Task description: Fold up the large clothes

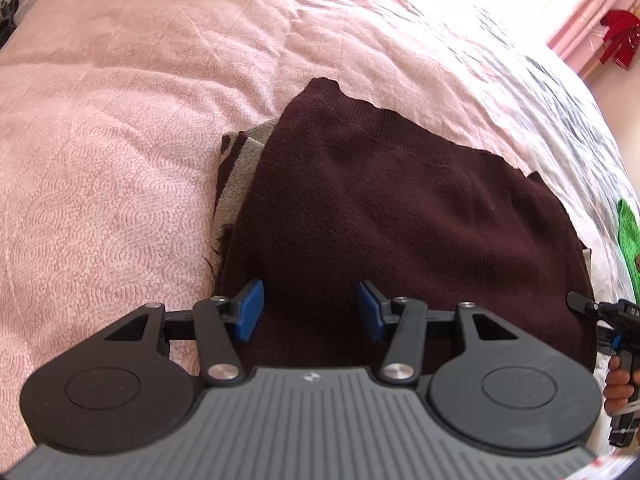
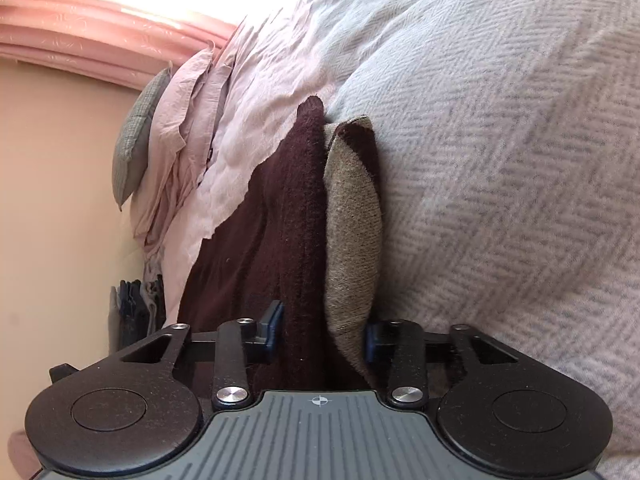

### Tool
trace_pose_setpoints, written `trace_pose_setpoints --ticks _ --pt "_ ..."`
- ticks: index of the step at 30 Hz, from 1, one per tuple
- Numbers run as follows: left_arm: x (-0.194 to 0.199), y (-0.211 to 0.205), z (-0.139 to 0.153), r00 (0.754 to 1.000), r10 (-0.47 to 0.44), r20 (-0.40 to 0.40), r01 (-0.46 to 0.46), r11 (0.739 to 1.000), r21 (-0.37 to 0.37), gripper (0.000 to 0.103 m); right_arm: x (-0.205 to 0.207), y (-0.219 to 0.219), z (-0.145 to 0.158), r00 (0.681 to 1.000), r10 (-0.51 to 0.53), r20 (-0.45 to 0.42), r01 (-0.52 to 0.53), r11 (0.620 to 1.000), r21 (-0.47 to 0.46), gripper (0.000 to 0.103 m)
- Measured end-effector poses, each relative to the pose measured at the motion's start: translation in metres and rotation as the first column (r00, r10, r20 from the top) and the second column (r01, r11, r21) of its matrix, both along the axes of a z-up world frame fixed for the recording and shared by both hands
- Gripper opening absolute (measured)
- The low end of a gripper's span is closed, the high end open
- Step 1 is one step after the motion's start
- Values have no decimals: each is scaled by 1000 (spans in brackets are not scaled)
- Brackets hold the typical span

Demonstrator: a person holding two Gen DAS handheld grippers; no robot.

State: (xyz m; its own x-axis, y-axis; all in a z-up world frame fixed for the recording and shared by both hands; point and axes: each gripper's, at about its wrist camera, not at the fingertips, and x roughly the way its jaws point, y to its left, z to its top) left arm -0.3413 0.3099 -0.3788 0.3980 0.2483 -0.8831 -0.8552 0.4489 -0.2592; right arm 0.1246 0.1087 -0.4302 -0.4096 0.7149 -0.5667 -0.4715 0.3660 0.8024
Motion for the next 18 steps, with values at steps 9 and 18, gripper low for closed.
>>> trace_pose_setpoints --ticks 9,18 --pt "-10 33 11 992 -87 88 93 994 -59 41 -63 47 51 931 33 363 110 925 -364 16" --pt "-89 110 16 998 -58 -3 58 997 -48 40 -218 131 149 560 275 781 240 849 -471 15"
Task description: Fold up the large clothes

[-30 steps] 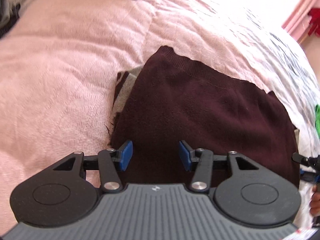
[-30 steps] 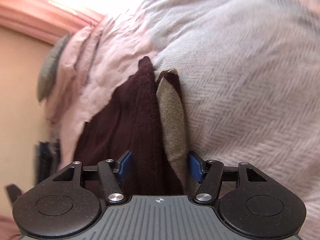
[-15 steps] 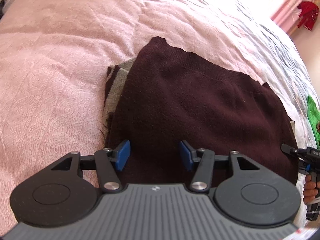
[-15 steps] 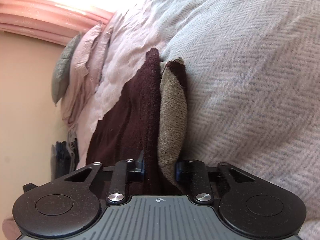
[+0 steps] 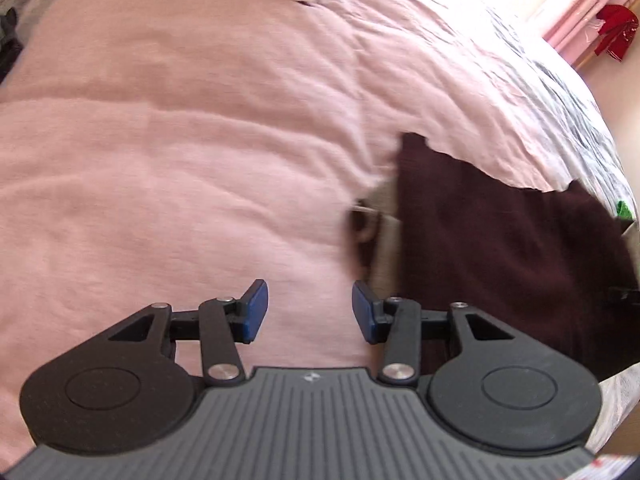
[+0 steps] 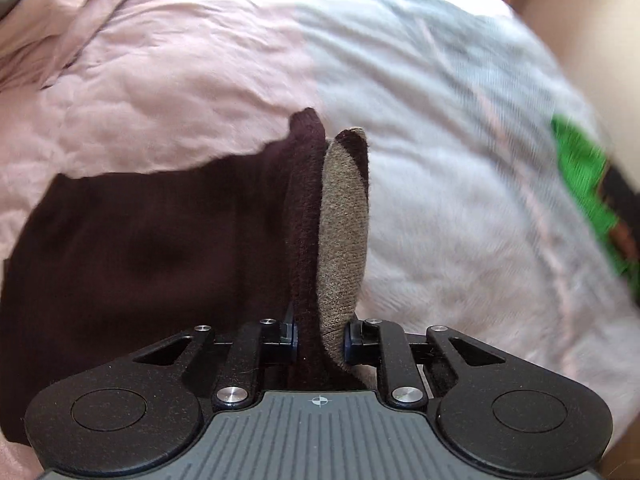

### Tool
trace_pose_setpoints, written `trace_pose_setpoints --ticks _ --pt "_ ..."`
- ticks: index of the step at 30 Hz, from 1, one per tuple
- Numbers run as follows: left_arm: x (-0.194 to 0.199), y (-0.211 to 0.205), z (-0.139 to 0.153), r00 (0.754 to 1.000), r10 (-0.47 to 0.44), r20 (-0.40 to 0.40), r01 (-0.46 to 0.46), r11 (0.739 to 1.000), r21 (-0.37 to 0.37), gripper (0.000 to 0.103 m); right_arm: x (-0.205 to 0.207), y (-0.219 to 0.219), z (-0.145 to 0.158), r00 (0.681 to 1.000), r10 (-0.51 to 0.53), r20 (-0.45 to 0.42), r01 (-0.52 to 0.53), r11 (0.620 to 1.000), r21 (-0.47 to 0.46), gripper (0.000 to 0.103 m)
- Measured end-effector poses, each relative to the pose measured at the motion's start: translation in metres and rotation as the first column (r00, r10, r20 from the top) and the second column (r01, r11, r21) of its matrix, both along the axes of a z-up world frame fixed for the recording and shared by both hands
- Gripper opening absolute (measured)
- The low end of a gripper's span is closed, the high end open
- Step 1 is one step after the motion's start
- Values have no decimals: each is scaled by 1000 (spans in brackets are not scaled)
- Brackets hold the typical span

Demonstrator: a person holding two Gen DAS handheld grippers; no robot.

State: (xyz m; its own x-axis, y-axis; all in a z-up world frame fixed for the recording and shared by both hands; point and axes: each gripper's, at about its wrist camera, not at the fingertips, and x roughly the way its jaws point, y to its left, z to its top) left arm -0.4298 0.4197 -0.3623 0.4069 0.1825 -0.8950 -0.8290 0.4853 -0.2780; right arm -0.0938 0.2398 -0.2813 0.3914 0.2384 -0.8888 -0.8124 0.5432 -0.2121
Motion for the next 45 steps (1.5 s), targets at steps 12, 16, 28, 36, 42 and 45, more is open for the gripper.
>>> trace_pose_setpoints --ticks 12,16,28,36,42,45 --pt "-68 32 -16 997 26 76 -16 992 -123 40 -247 95 -104 913 393 113 -374 914 -159 40" --pt "-74 26 -17 995 13 104 1 990 -141 40 -254 83 -90 882 455 125 -436 887 -151 43" --pt "-18 -31 -2 914 -20 405 168 928 -333 40 -136 -13 19 986 158 -44 -145 967 211 45" --pt "2 -50 -38 889 191 416 36 877 -479 46 -38 -48 -40 965 -26 -259 84 973 216 37" --pt "7 -49 -55 892 252 375 -42 873 -485 46 -29 -45 -72 942 -7 -336 76 979 192 31" --pt "17 -48 -58 887 250 387 -38 876 -480 35 -30 -36 -80 945 41 -326 23 981 191 21"
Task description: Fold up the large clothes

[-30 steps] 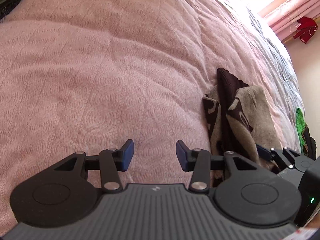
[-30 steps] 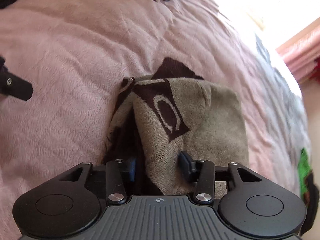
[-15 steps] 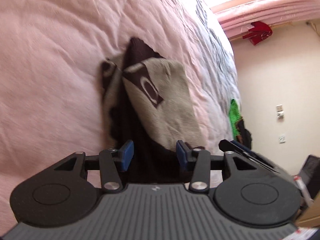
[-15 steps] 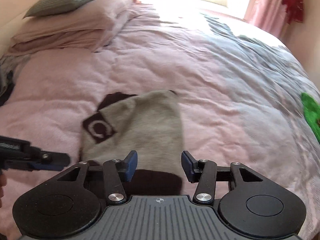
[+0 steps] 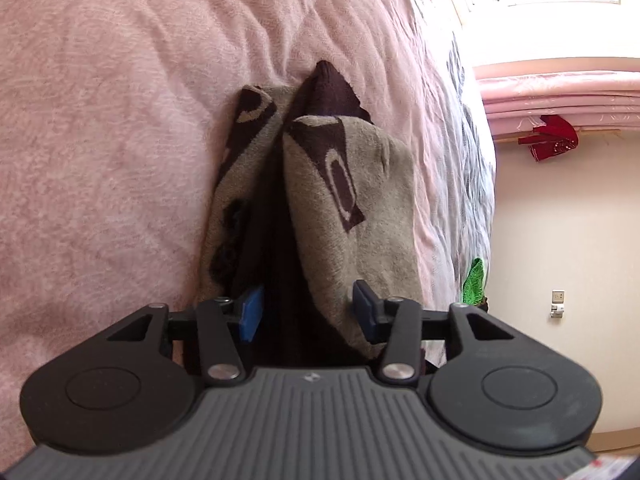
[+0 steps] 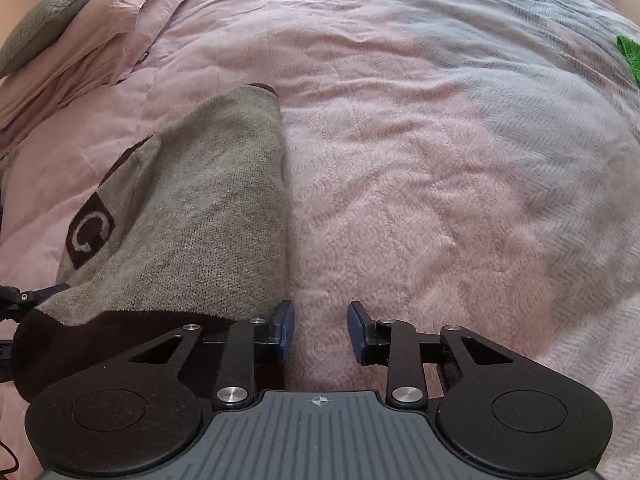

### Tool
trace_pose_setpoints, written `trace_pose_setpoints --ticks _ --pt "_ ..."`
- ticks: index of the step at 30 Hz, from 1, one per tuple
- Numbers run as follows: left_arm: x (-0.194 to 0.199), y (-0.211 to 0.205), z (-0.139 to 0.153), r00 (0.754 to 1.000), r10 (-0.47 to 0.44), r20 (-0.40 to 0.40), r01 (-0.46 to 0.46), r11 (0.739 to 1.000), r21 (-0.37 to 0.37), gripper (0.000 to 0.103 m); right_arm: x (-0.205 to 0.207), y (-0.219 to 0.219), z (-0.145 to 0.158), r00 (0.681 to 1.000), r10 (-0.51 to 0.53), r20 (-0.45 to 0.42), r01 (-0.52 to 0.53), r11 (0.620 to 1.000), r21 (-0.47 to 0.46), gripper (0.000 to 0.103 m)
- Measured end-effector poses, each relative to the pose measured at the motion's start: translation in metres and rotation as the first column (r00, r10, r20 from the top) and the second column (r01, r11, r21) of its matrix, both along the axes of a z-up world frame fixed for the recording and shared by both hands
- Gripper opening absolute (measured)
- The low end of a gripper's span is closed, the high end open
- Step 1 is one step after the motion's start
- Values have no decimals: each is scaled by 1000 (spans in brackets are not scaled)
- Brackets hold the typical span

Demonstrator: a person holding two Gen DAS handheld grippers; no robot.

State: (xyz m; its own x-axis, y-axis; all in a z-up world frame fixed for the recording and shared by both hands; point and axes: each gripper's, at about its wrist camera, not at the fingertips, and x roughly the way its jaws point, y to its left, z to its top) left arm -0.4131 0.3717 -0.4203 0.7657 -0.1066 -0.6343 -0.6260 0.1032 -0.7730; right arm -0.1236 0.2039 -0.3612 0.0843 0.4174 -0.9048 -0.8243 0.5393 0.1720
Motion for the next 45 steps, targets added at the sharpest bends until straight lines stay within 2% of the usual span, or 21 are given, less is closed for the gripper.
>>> trace_pose_setpoints --ticks 1,2,6,8,11,15,18,19,22,23,25,27,29,34,37,39,40,41,42,44,45 --pt "5 1 3 1000 -9 -3 9 1000 29 20 -3 4 -1 999 35 24 -35 999 0 16" --pt "10 1 8 1000 -25 -10 26 997 71 16 -6 8 0 997 63 45 -63 998 -2 13" --pt "10 -3 43 997 -65 -33 72 945 318 15 -20 17 2 985 133 108 -133 991 -6 10" --pt "2 -3 44 996 -55 -68 76 932 354 15 -24 23 1 983 146 114 -146 989 -4 9" --pt "-12 -6 35 996 -25 -85 54 933 355 15 -31 31 1 976 178 126 -178 984 -4 1" --pt "-16 -18 22 996 -20 -92 52 932 360 15 -34 36 -11 962 217 163 -213 976 -43 0" --pt "-27 -11 10 998 20 -63 -1 956 294 20 -22 35 -15 972 204 112 -201 979 -41 0" --pt "-29 -8 11 998 25 -63 -7 962 272 26 -15 34 -12 978 190 88 -187 981 -42 1" --pt "-41 -3 22 997 25 -68 -7 969 246 28 -8 19 11 980 181 84 -183 983 17 23" --pt "-47 -4 30 997 27 -71 -8 967 255 28 -8 11 21 974 204 102 -210 977 47 32" --pt "-59 -11 47 997 18 -74 3 961 278 28 -13 -7 41 951 287 118 -299 949 102 41" --pt "-66 -23 65 997 -17 -71 38 954 298 28 -24 -23 54 915 378 138 -395 910 124 43" --pt "-64 -37 81 995 -74 -66 92 937 336 28 -39 -35 60 862 481 162 -500 858 115 44" --pt "-43 -64 94 973 -206 -105 231 864 447 32 -78 -48 42 709 651 271 -682 731 28 44" --pt "-36 -64 83 974 -195 -115 226 867 445 29 -91 -51 28 632 680 373 -735 678 9 44" --pt "-36 -62 77 981 -174 -90 196 885 422 12 -97 -50 20 564 720 404 -779 627 -30 44" --pt "-36 -63 74 981 -172 -92 195 887 419 9 -99 -51 16 527 737 423 -799 599 -47 36" --pt "-36 -66 74 980 -175 -97 199 881 428 6 -100 -50 12 492 762 421 -818 570 -75 9" --pt "-38 -70 73 980 -175 -98 200 875 440 6 -101 -48 5 458 783 421 -824 552 -131 0" --pt "-44 -79 70 982 -150 -118 187 873 450 5 -98 -45 -8 410 789 457 -814 543 -208 0" --pt "-48 -82 65 982 -130 -134 177 874 453 5 -93 -41 -14 414 788 456 -797 556 -237 0"
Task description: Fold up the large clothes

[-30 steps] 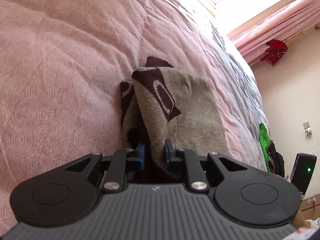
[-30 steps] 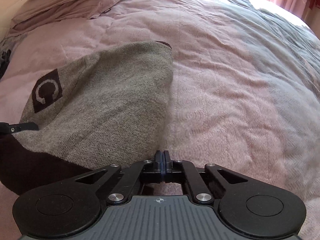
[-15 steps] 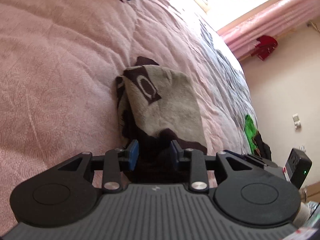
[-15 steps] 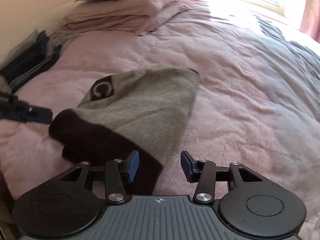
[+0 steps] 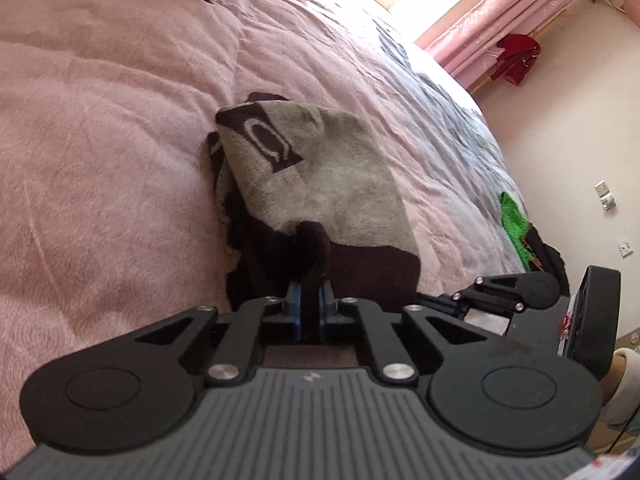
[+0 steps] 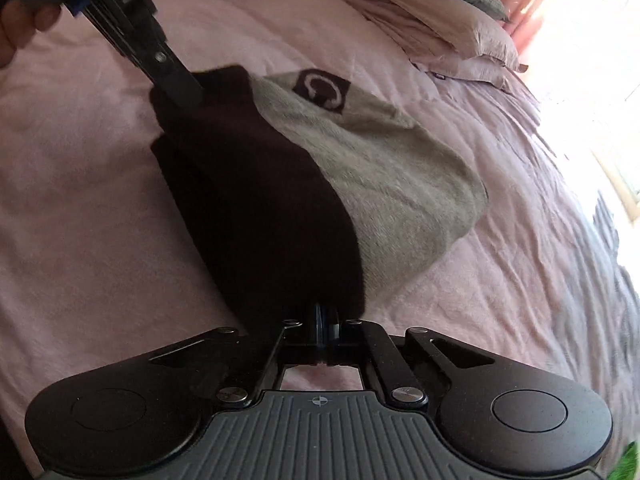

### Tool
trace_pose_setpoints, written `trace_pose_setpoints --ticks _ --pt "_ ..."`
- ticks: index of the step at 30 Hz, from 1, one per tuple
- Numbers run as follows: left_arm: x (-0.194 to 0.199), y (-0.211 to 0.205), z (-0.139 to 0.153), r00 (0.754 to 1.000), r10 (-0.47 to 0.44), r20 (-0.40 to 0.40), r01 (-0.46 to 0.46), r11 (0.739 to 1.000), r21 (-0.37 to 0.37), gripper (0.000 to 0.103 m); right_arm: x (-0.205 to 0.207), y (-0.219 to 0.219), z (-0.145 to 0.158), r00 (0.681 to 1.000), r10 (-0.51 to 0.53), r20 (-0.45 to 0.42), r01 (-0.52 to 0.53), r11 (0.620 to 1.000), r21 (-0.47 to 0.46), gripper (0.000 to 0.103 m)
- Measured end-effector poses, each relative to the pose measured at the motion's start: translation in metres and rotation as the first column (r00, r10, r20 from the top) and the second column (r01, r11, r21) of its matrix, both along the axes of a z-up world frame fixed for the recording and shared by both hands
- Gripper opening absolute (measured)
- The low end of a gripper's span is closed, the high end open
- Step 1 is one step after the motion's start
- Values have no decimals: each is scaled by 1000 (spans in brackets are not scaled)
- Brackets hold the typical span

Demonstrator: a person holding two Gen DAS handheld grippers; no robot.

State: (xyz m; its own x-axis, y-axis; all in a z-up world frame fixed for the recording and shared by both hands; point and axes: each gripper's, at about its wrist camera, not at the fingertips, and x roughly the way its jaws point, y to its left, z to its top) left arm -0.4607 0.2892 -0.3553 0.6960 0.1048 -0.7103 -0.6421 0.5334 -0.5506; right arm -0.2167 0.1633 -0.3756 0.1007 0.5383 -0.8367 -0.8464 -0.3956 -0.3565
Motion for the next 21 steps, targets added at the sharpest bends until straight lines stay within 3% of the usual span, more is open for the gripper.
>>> trace_pose_setpoints --ticks 1,3,4,5,7,10,11,12,13,14,16,19,21 --pt "-5 -1 -11 999 30 -24 -30 999 -16 5 8 5 -4 999 -44 -3 44 999 -12 0" --pt "-10 -2 -33 995 73 -68 -78 995 -68 5 28 17 -2 981 -164 -107 157 985 -70 0" --pt "-11 -2 -37 994 82 -68 -87 994 -69 5 42 23 4 944 -264 -196 248 963 -102 0" --pt "-10 -2 -36 994 83 -64 -88 994 -64 6 57 27 9 885 -368 -285 340 929 -146 0" --pt "-9 0 -30 997 72 -42 -74 995 -65 8 88 30 15 700 -564 -438 507 824 -252 5" --pt "-15 7 -17 997 72 2 -72 992 -102 16 118 26 25 414 -676 -610 645 691 -328 47" --pt "-18 11 -13 996 84 23 -80 990 -115 23 124 26 26 326 -678 -659 668 658 -347 50" --pt "-21 15 -10 994 98 45 -92 987 -134 28 129 28 25 258 -680 -687 679 633 -371 50" --pt "-24 21 -7 989 126 75 -112 980 -166 38 131 33 22 212 -687 -695 681 614 -399 51" --pt "-27 27 -7 982 158 109 -133 970 -204 40 132 38 18 188 -702 -687 684 596 -422 51" --pt "-27 38 -11 959 220 180 -160 941 -297 42 129 43 13 175 -706 -687 695 582 -421 51" --pt "-23 52 -29 924 326 200 -211 870 -445 42 125 44 11 181 -696 -695 708 583 -399 51" --pt "-23 57 -40 901 383 204 -237 829 -506 41 124 48 8 191 -694 -694 705 589 -394 51"
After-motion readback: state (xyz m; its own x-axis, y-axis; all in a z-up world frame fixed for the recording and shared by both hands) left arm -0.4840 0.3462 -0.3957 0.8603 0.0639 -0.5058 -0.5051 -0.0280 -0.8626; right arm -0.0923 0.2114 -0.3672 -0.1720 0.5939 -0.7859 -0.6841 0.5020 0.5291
